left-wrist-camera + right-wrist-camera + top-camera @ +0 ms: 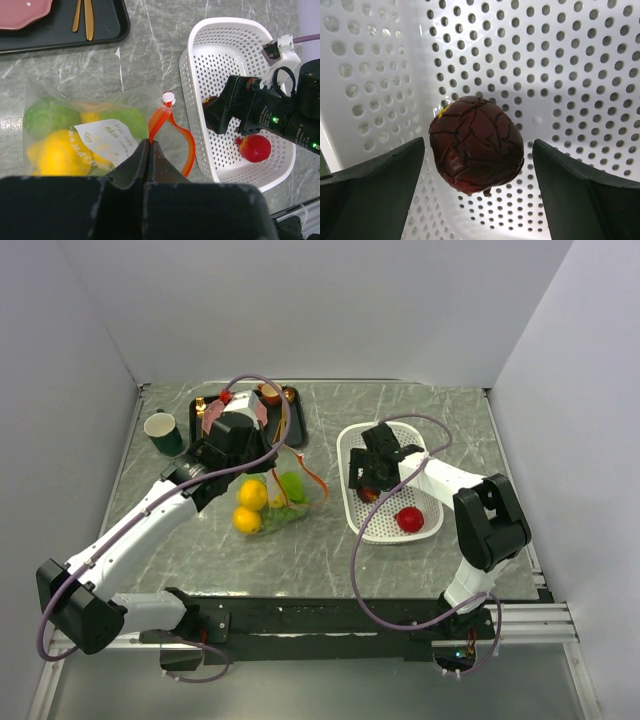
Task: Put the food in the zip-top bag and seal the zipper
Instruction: Pick up the fake fruit from the bin, then place the fake fruit in the zipper food storage bag.
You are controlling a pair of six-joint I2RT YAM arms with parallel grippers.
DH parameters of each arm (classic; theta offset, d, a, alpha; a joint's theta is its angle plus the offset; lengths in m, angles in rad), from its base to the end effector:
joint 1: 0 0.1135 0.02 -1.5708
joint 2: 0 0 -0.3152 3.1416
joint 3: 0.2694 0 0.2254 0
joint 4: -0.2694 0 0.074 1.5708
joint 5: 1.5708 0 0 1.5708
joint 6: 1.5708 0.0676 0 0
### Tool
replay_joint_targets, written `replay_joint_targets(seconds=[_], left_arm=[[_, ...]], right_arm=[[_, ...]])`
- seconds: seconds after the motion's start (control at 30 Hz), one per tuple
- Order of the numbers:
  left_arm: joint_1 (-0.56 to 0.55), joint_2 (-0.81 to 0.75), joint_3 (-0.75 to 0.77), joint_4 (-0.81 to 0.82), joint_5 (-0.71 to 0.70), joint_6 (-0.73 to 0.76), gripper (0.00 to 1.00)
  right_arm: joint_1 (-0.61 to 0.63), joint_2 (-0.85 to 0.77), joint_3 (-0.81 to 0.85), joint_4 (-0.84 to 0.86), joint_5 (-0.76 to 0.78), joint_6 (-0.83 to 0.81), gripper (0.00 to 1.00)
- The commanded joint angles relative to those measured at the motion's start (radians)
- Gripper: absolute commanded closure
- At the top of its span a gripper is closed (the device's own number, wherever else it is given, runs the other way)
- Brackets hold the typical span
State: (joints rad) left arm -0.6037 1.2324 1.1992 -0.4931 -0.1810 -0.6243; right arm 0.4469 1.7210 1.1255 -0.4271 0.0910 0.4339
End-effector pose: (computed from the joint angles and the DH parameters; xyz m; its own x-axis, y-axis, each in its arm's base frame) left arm 0.2176 -0.1353 0.3930 -0.5871 -0.2936 -0.7544 0.1074 0.8954 -0.4321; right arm 0.3222 0.1476 0.2323 -0.8613 0.0515 -0.5055 -0.0282 0.9885 0.1487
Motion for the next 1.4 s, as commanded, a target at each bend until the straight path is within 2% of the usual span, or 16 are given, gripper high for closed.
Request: replay_joint_targets(seconds=[0.0, 0.1, 0.17, 0.37, 0.5, 0.67, 0.83, 1.03, 1.37], left_arm=[[0.002, -0.002, 0.025, 0.018, 0.006, 0.018, 0.99], [0.002, -0.008, 0.016, 0.018, 0.009, 0.014, 0.99], [0.002, -0.007, 0.017, 0.016, 0.009, 0.009, 0.99], [0.002, 0.01, 0.033, 0.016, 0.023, 0.014, 0.99], [0.002, 0.022, 0.039, 0.014, 0.031, 0.015, 0.99], [0.002, 0.033, 0.037, 0.016, 0.044, 0.011, 0.99], [0.002, 0.05, 0.045, 0.004, 0.041, 0.017, 0.99], [0.002, 0.058, 0.04, 0.017, 0.071, 0.008, 0.99], [0.002, 0.096, 0.089, 0.051, 0.126, -0.015, 0.99]], right_arm=[[-0.004, 0.014, 0.037, -0.027, 0.036, -0.06, 0.06], [-0.005, 0.009, 0.036, -0.012, 0.024, -0.104, 0.09], [-0.005, 0.014, 0.046, -0.016, 0.018, -0.115, 0.21], [-0.004, -0.006, 0.028, 0.014, -0.025, -0.13, 0.42], [-0.004, -0.031, 0.016, 0.013, -0.02, -0.109, 0.48], [0.015, -0.148, -0.029, 0.043, -0.011, -0.072, 0.49], [0.05, -0.291, -0.089, 0.068, 0.064, -0.004, 0.5], [0.067, -0.419, -0.118, 0.16, -0.155, 0.035, 0.5], [0.154, -0.405, -0.066, 0.217, -0.293, 0.071, 0.5]])
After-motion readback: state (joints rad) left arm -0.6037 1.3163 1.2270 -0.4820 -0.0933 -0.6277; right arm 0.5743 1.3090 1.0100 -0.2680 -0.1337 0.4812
